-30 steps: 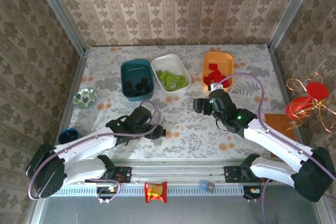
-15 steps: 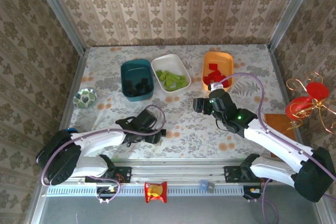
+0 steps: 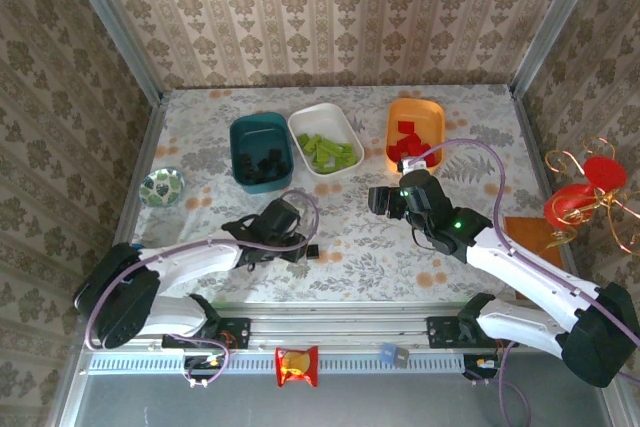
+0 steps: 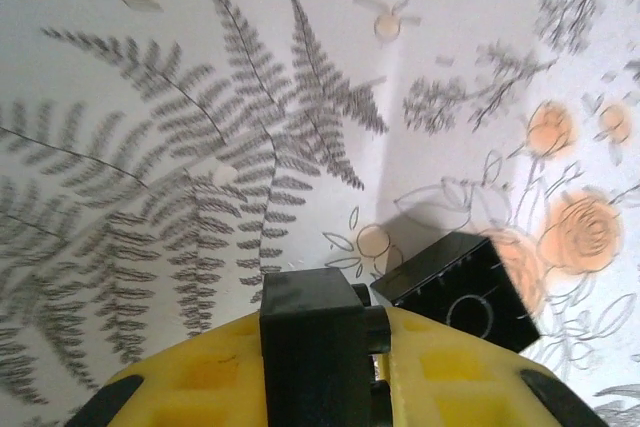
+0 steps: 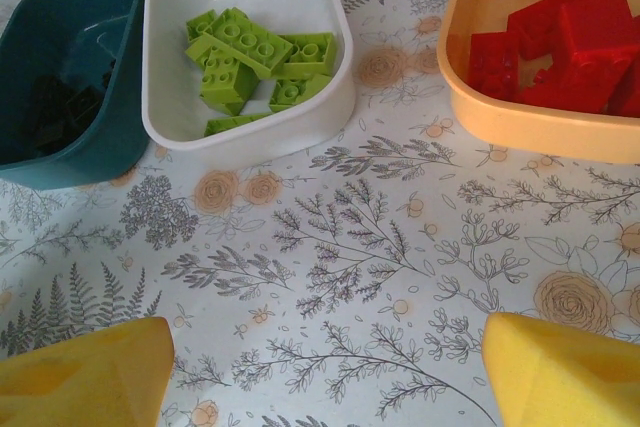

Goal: Sort the legos into containers by color
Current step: Pick up the lego from the middle-left of the table, then place the lego in the container.

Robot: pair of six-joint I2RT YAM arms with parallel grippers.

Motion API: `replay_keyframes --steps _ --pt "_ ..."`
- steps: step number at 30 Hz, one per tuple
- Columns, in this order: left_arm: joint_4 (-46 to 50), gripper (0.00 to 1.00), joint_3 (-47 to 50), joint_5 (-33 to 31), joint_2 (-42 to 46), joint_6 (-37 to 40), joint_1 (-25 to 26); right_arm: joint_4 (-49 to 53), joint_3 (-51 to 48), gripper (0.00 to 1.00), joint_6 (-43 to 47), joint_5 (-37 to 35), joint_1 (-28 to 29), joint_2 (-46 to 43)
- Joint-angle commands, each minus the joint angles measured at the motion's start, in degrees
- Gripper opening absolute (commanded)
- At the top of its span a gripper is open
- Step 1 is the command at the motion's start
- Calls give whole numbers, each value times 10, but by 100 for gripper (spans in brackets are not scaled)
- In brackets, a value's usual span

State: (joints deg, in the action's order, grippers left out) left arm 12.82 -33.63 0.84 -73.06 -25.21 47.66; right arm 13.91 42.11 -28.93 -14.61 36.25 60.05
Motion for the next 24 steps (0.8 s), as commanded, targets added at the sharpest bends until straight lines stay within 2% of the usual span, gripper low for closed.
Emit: replay_keyframes --steps 1,4,6,11,16,17,19,22,24 --pt "36 22 -59 -53 48 15 -49 7 3 82 -5 -13 -2 -10" --pt "11 22 -103 -78 56 14 -119 3 3 82 -8 -13 -2 -6" --pt "-21 23 -137 -102 29 28 -144 3 6 82 -10 -11 -2 -2" --pt "-78 22 -223 -89 -109 30 -235 6 7 82 -9 -12 -3 4" --pt "-94 26 -289 -81 -213 39 -270 18 11 82 -7 -13 -3 -4" --pt "-87 30 -299 -78 -227 39 -274 19 11 82 -7 -14 -2 -8" --pt "-76 49 -309 -70 -240 34 -278 22 11 82 -6 -16 -2 -18" --pt "-94 74 -280 -53 -210 22 -268 24 10 82 -5 -19 -3 -29" --pt "-85 82 -264 -51 -180 23 -248 27 11 82 -3 -21 -3 -32"
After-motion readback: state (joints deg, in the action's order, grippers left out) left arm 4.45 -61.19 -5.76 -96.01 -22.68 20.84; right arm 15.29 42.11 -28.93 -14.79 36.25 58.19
